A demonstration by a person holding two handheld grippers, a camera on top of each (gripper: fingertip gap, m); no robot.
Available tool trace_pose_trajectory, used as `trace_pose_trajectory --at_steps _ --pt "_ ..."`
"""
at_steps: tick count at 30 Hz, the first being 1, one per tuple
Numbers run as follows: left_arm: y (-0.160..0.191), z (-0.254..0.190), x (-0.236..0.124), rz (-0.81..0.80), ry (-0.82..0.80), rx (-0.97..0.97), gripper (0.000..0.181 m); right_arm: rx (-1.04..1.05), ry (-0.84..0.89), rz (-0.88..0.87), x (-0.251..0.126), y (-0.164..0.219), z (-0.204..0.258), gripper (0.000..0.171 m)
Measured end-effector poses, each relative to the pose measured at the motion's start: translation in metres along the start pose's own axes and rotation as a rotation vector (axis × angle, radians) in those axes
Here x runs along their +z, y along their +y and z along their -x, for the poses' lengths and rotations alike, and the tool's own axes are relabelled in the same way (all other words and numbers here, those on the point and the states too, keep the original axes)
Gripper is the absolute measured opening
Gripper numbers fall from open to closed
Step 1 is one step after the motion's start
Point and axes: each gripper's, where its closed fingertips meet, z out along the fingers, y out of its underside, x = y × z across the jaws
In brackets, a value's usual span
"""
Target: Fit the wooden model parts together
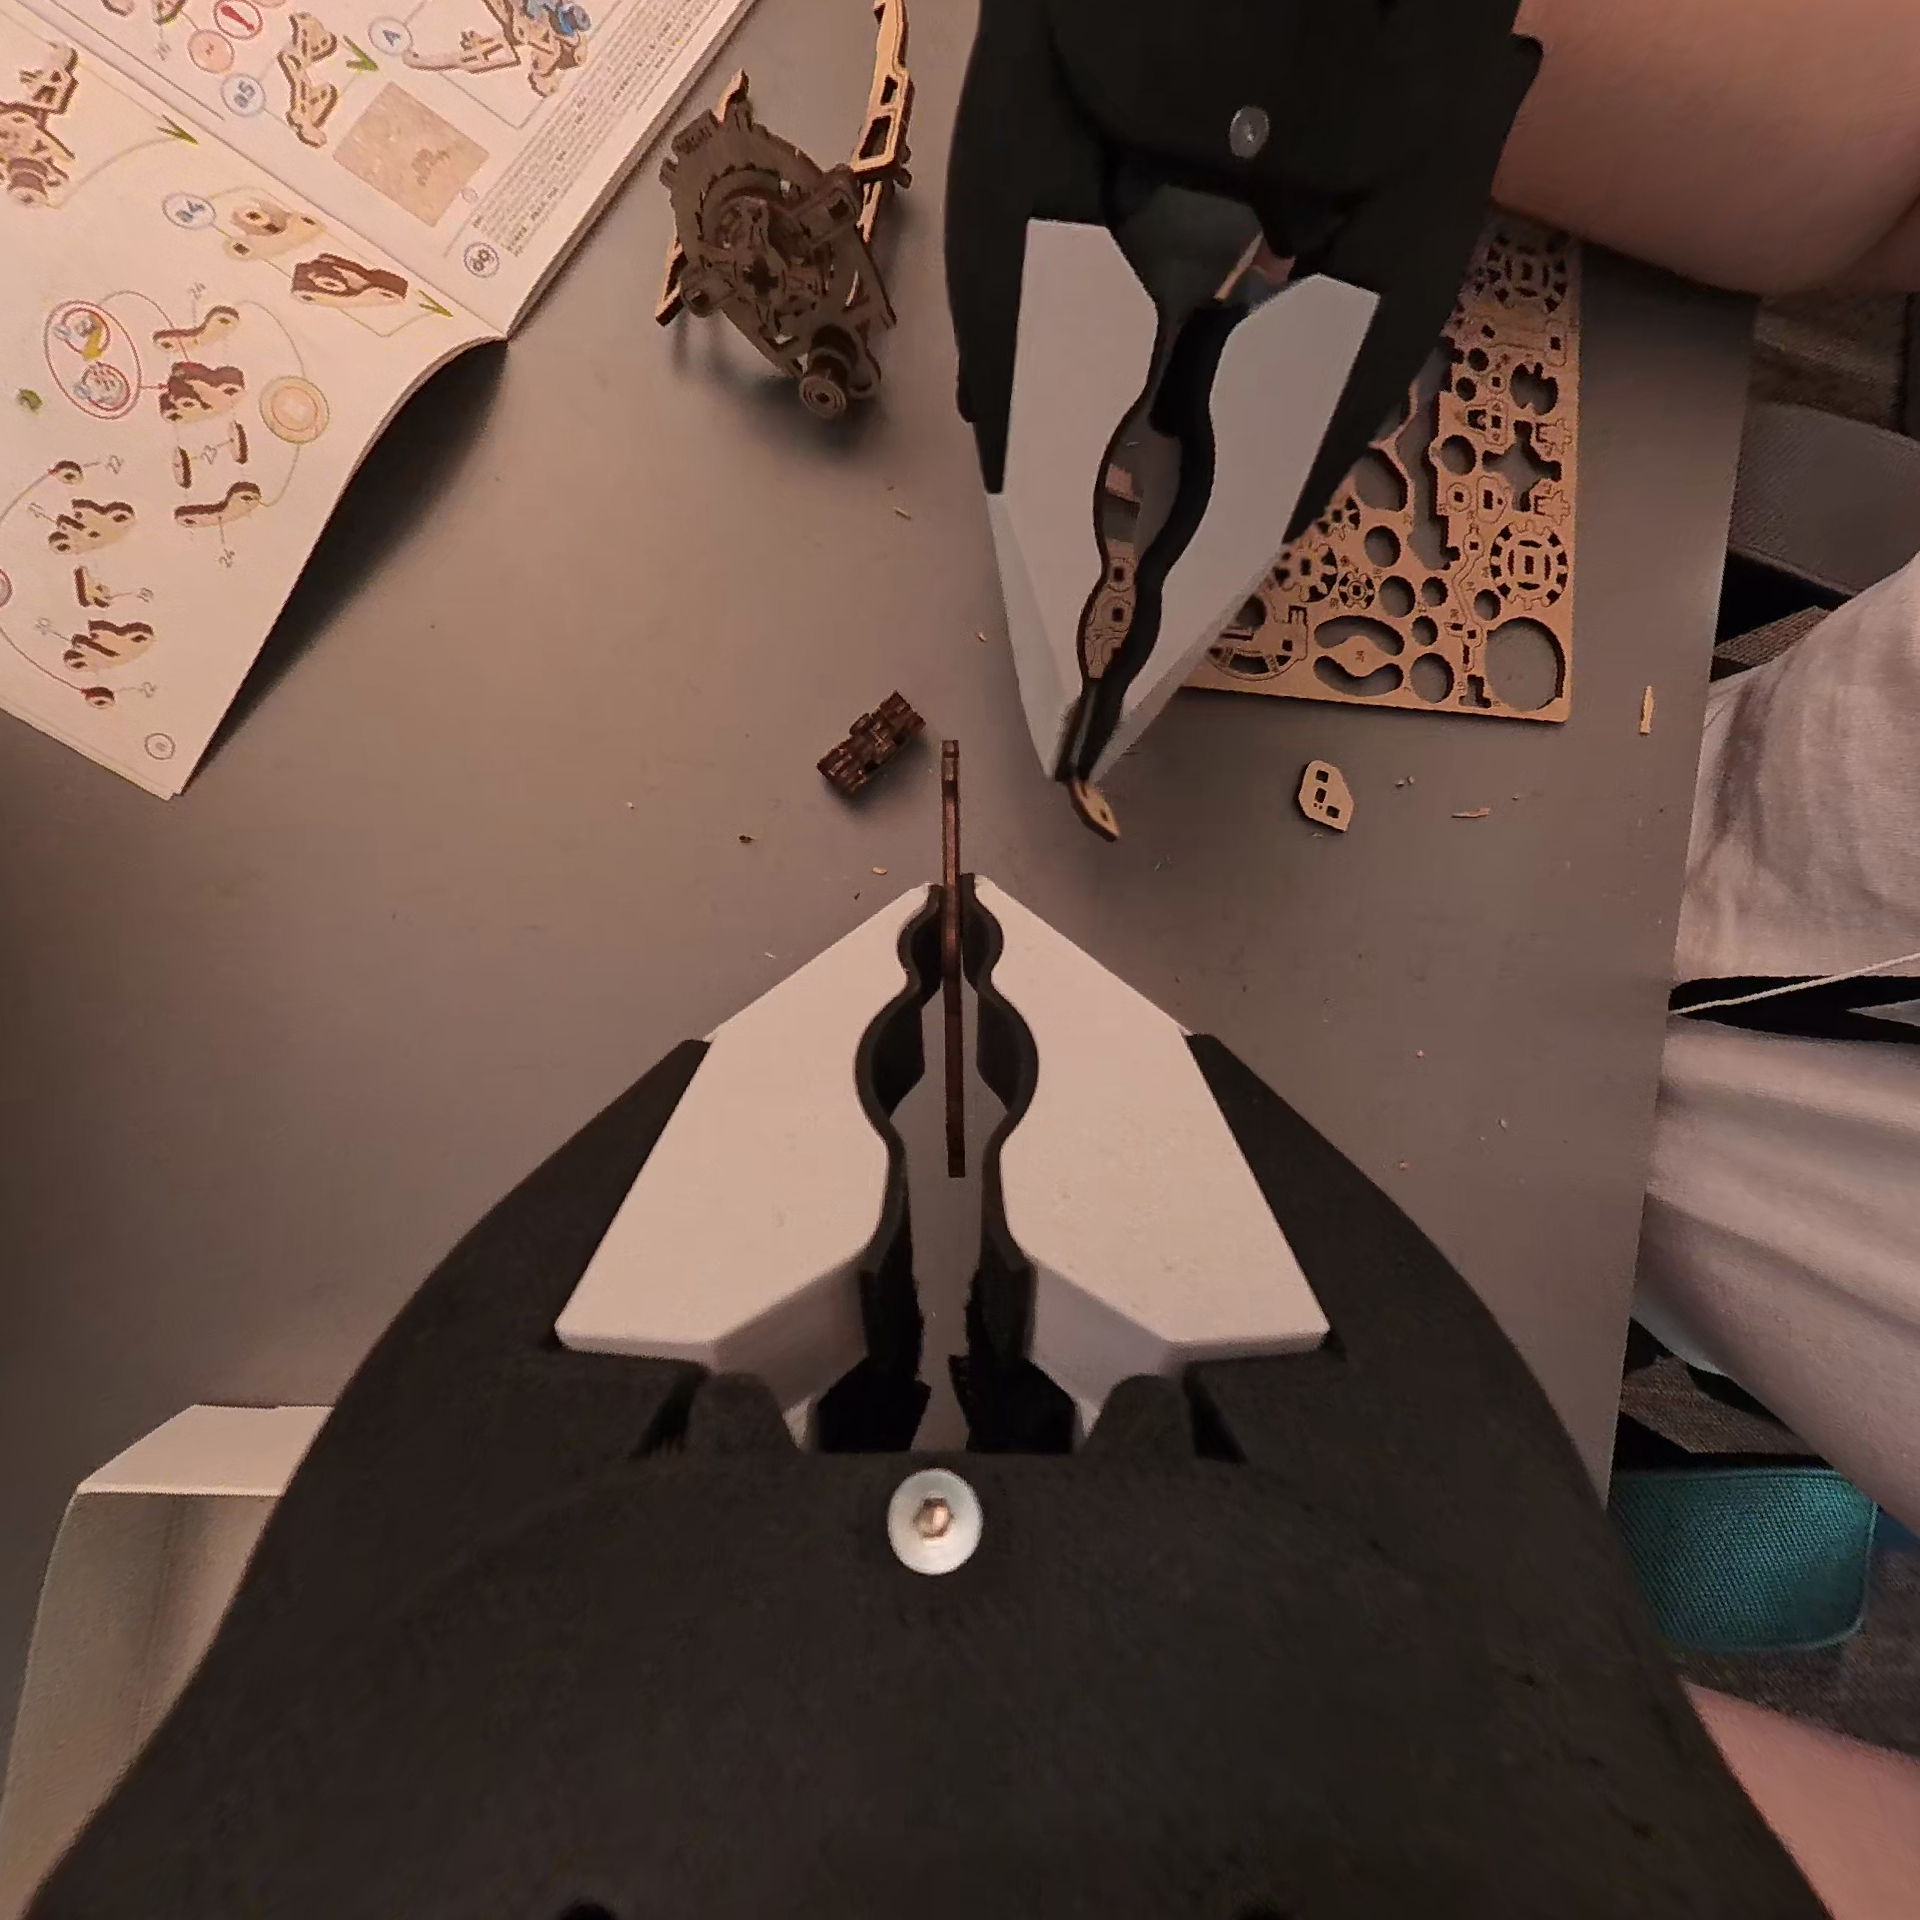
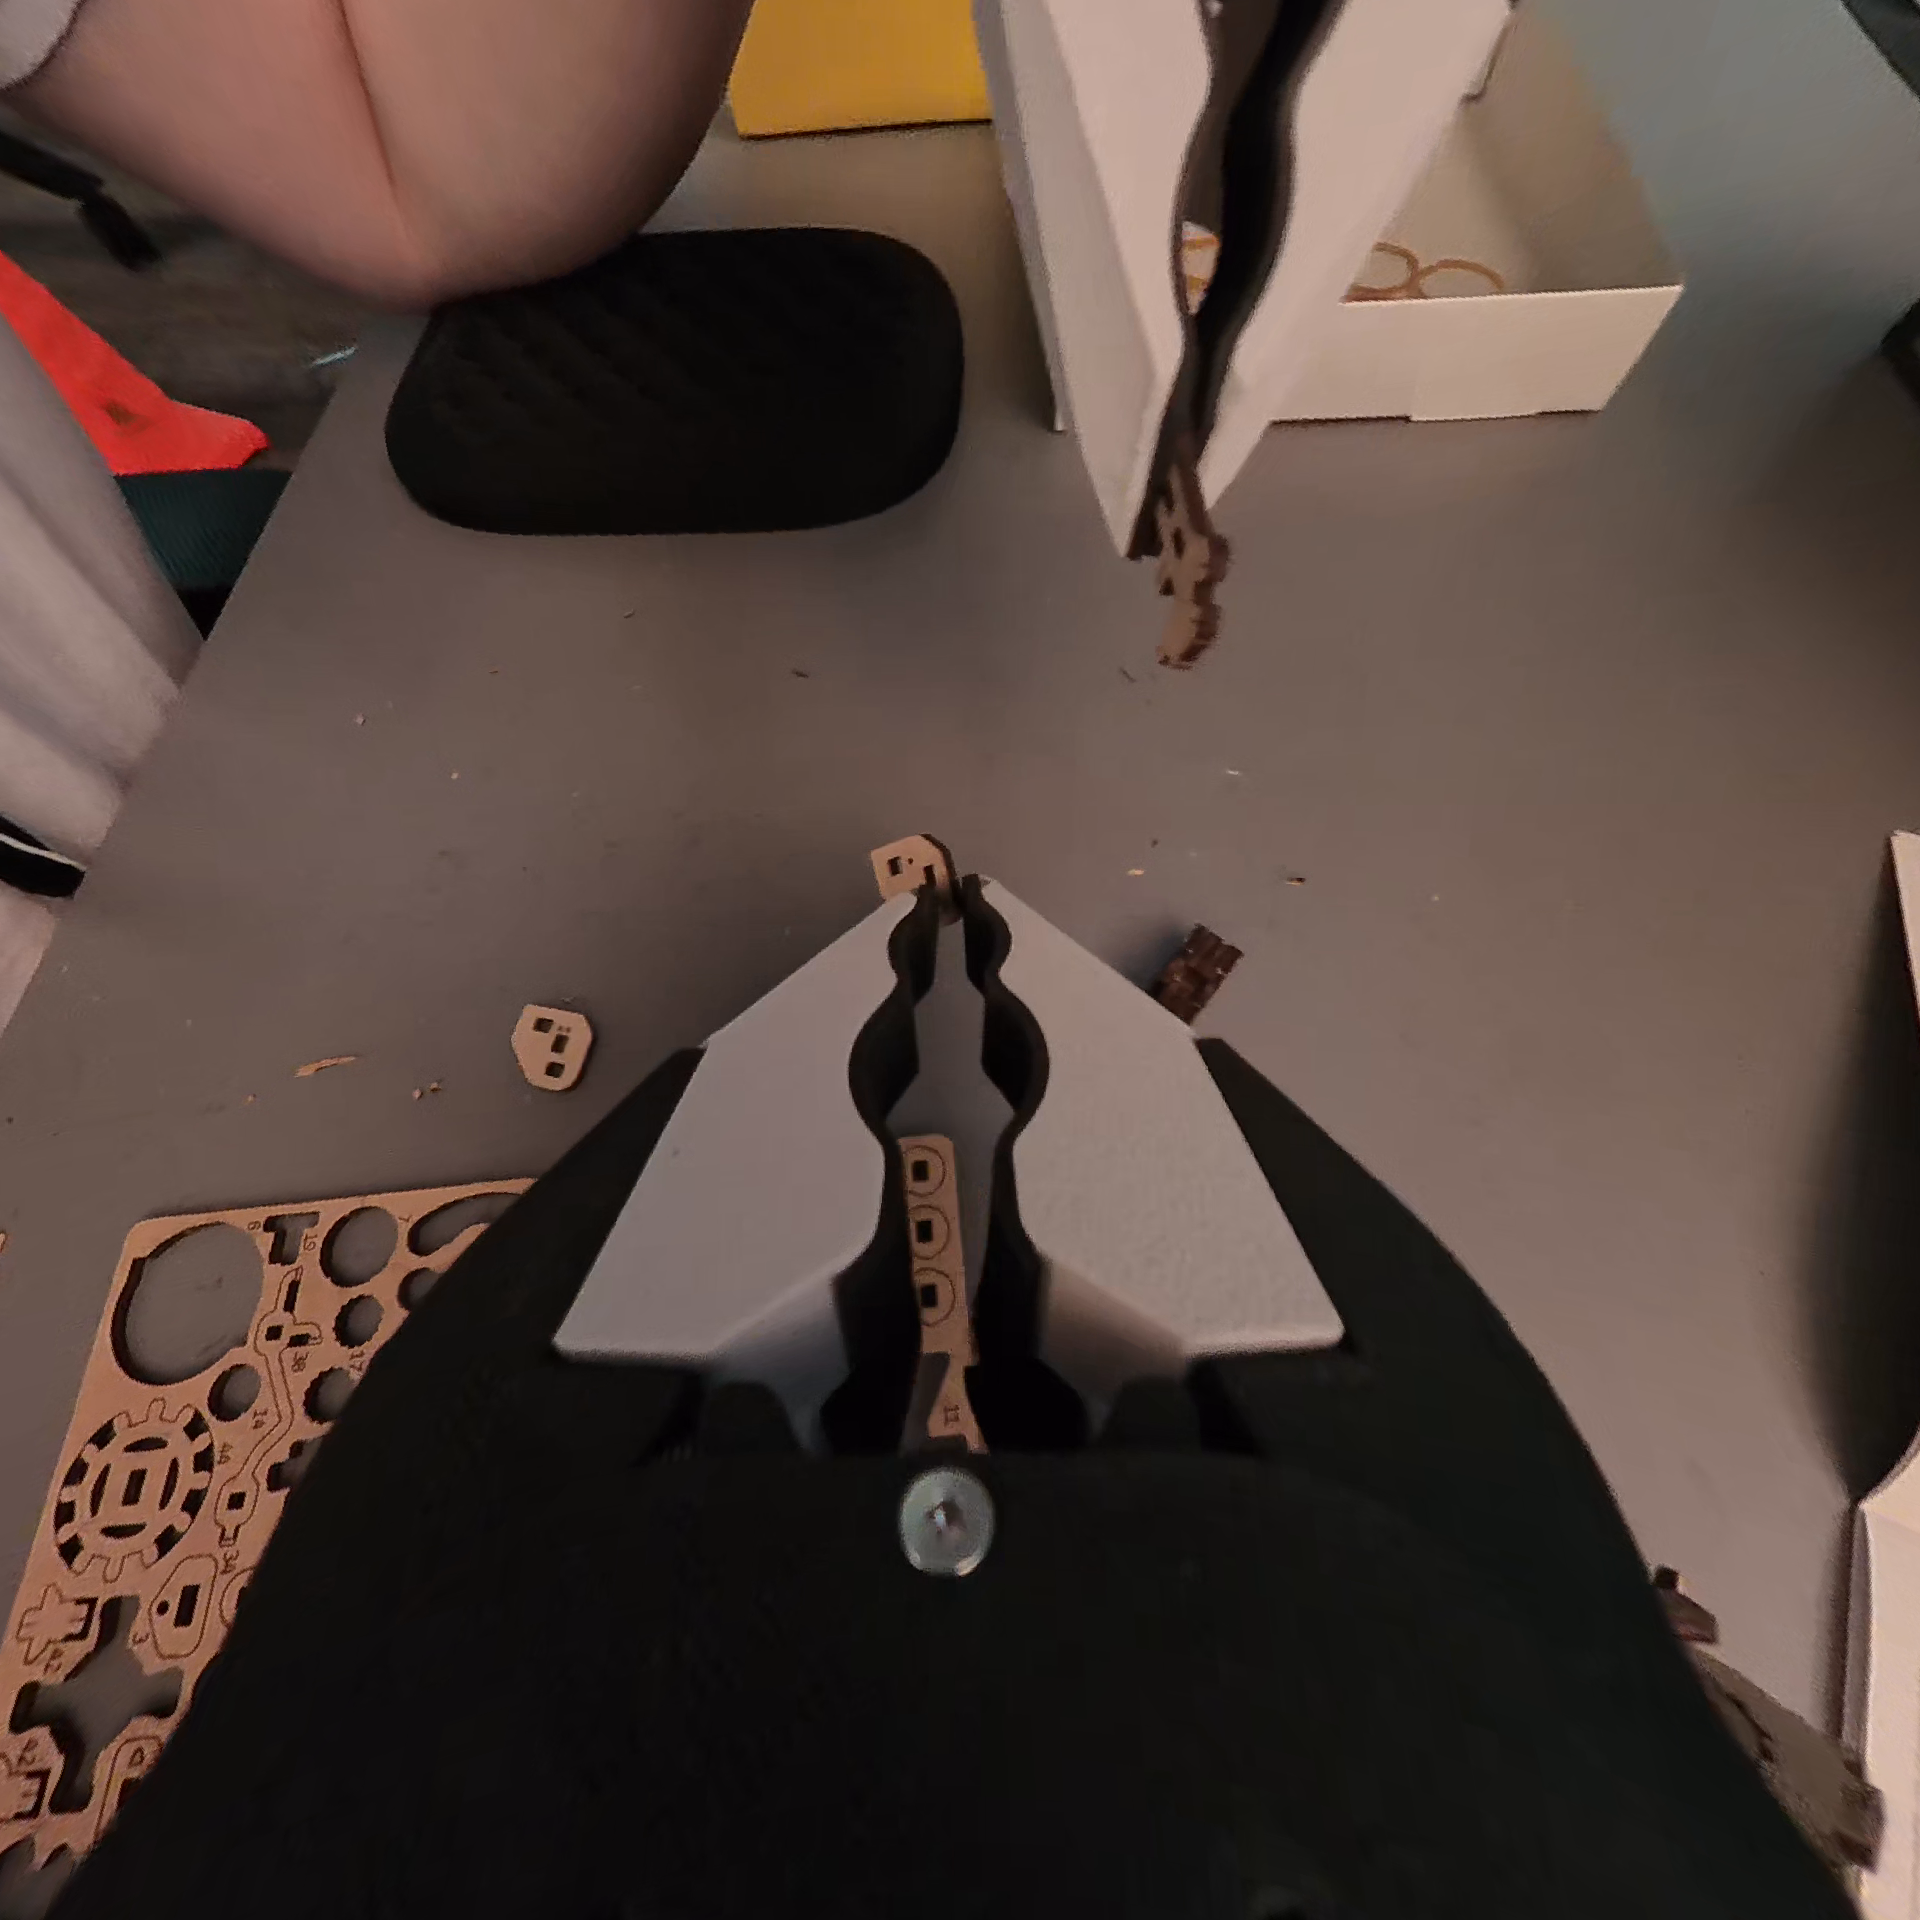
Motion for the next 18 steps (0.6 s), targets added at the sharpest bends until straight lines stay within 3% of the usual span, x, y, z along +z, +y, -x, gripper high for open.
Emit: trace_pose_trajectory --at_steps 18 --pt "0.001 0.001 0.004 0.008 0.005 -0.009 0.000 0.070 0.017 0.069 0.007 0.016 -0.008 0.004"
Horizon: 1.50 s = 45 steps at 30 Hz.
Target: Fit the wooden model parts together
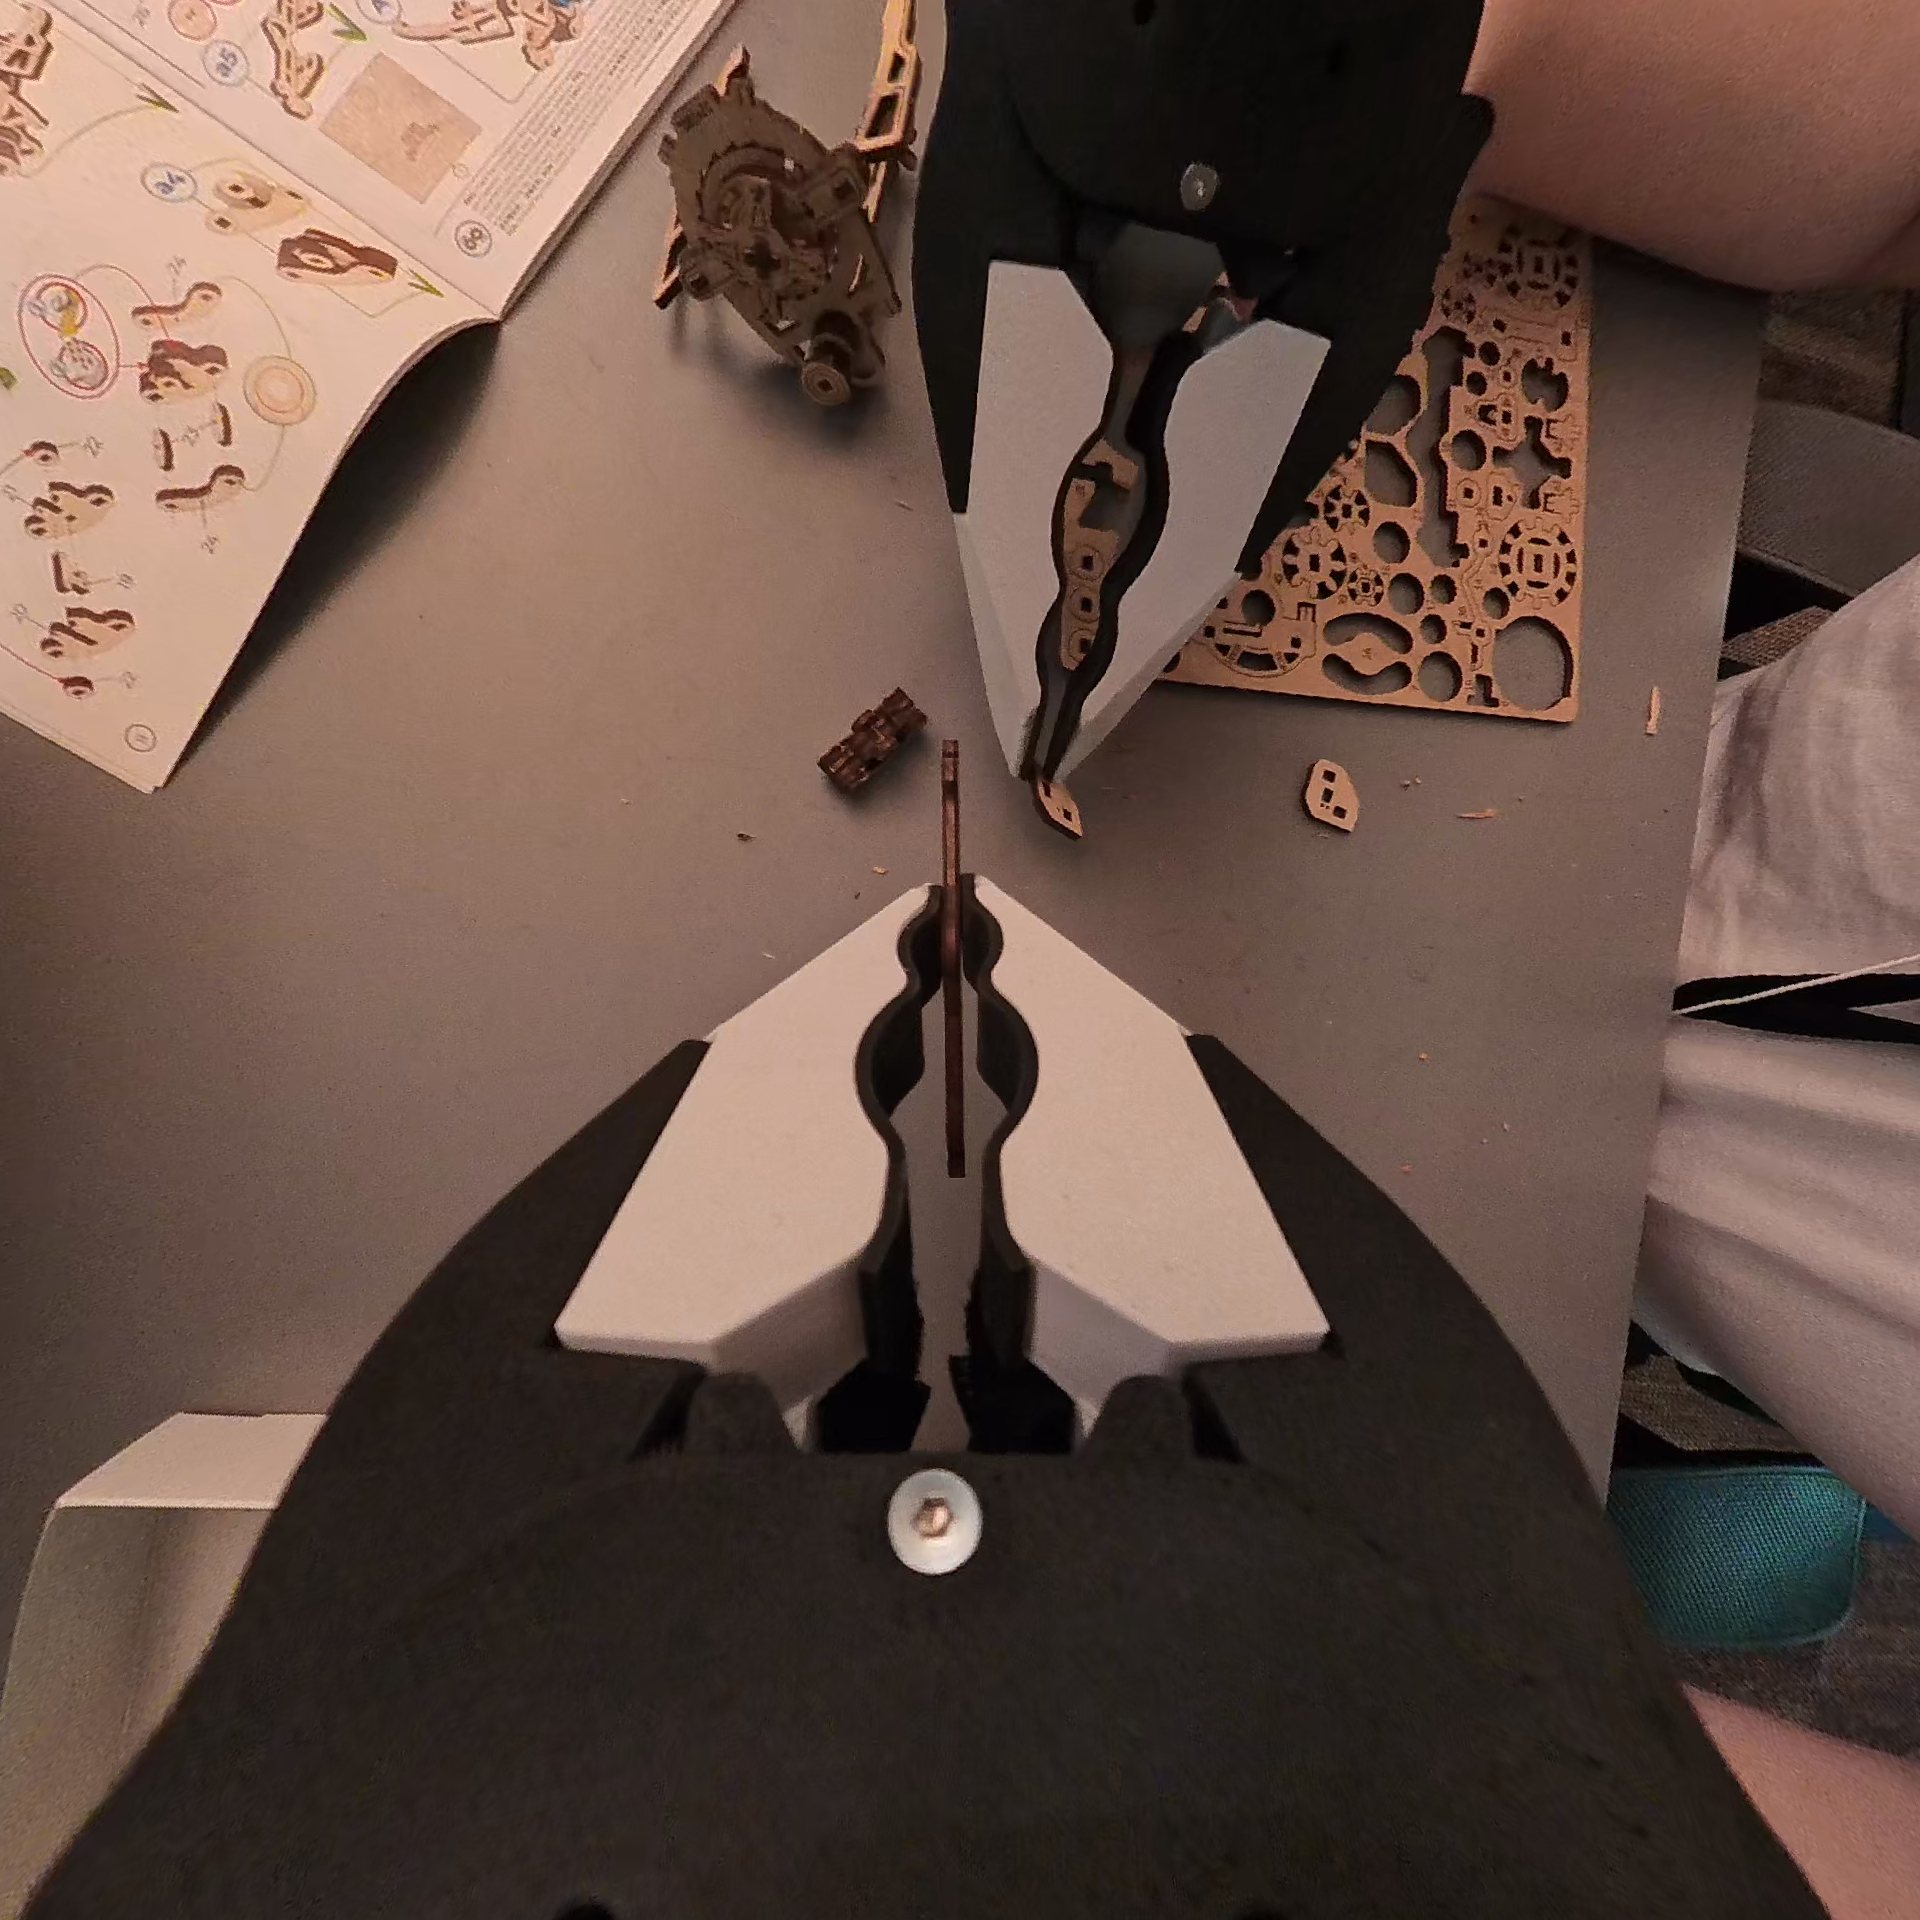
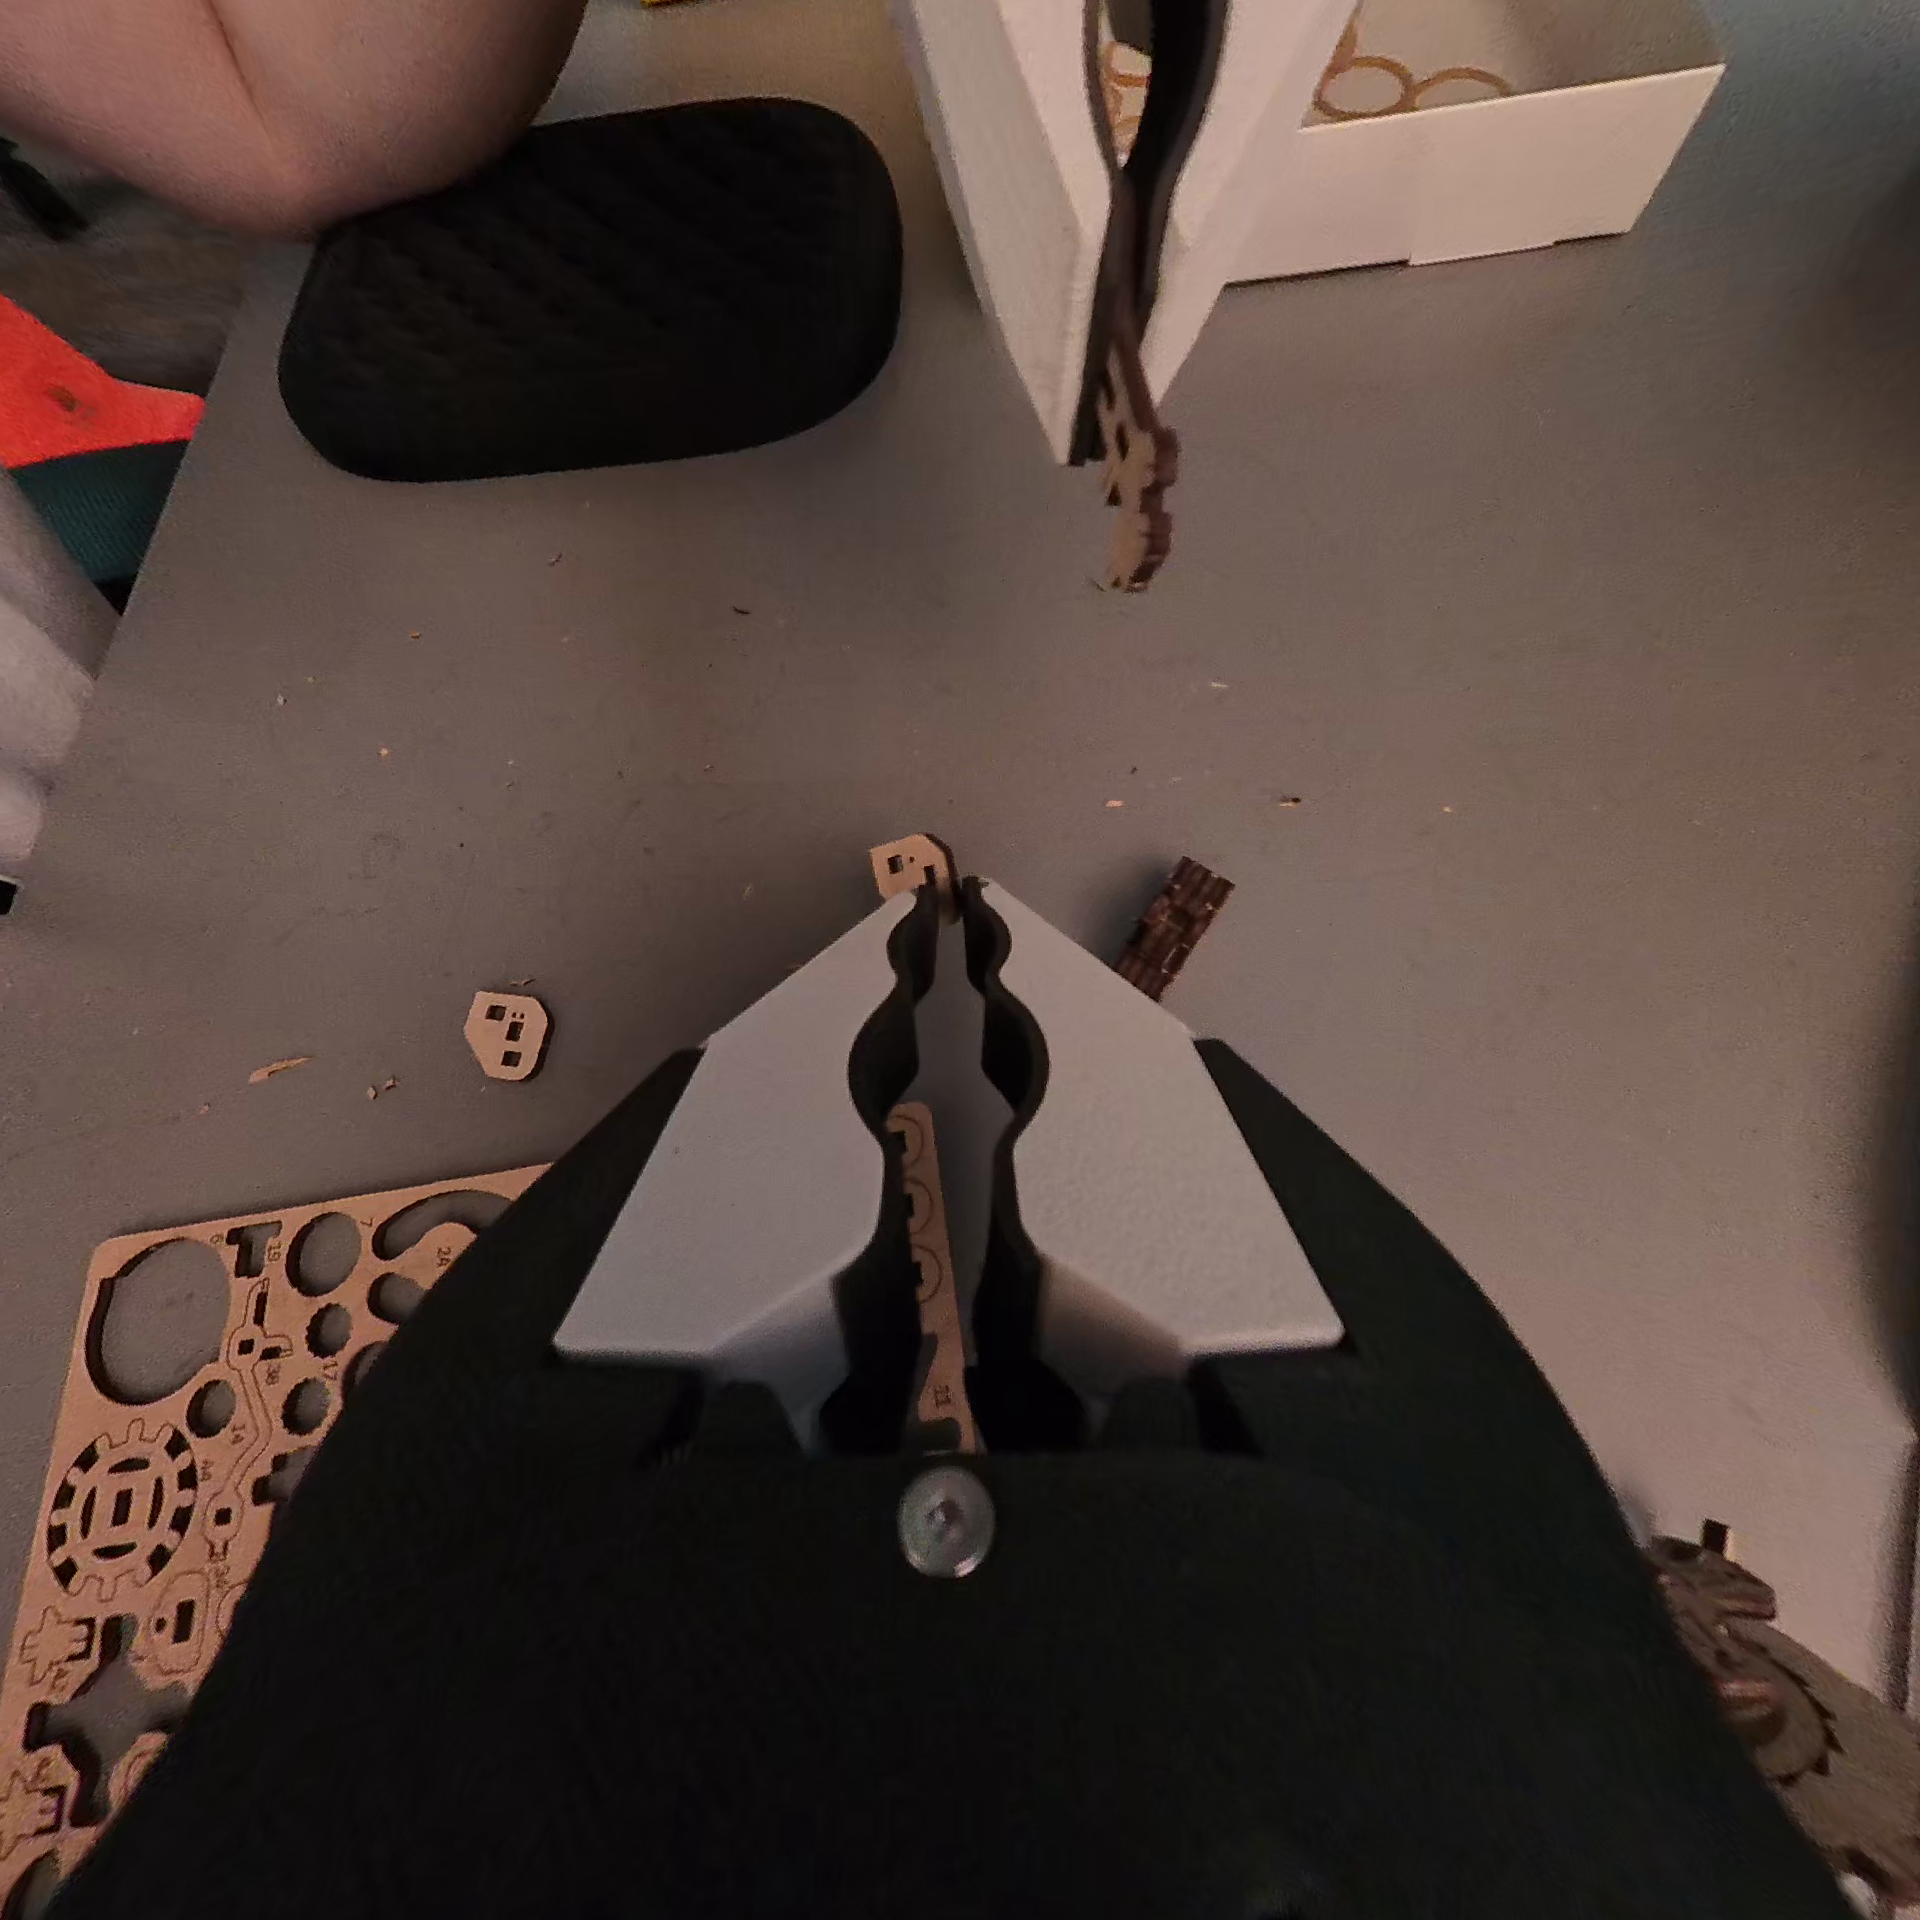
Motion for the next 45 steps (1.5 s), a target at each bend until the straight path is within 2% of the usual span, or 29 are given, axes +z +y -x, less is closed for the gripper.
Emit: trace_pose_trajectory --at_steps 22,28,32,38,41,45 --pt "0.003 0.003 0.002 0.017 -0.010 -0.007 0.000 0.136 0.000 0.018 0.000 0.005 -0.007 0.004" --pt "0.007 0.010 0.001 0.017 -0.018 -0.032 0.000 0.193 -0.003 -0.039 -0.006 -0.002 -0.012 0.004" --pt "0.007 0.014 0.000 0.004 -0.023 -0.047 0.000 0.219 0.034 -0.046 -0.022 0.000 -0.023 0.004" --pt "0.007 0.018 0.000 -0.004 -0.020 -0.067 0.000 0.342 0.209 -0.089 -0.083 0.015 -0.072 0.004" --pt "0.006 0.017 0.001 -0.011 -0.012 -0.068 0.000 0.413 0.107 -0.180 -0.091 0.002 -0.069 0.004" --pt "0.006 0.016 0.002 -0.005 -0.015 -0.061 0.000 0.400 0.189 -0.093 -0.094 0.014 -0.076 0.004"
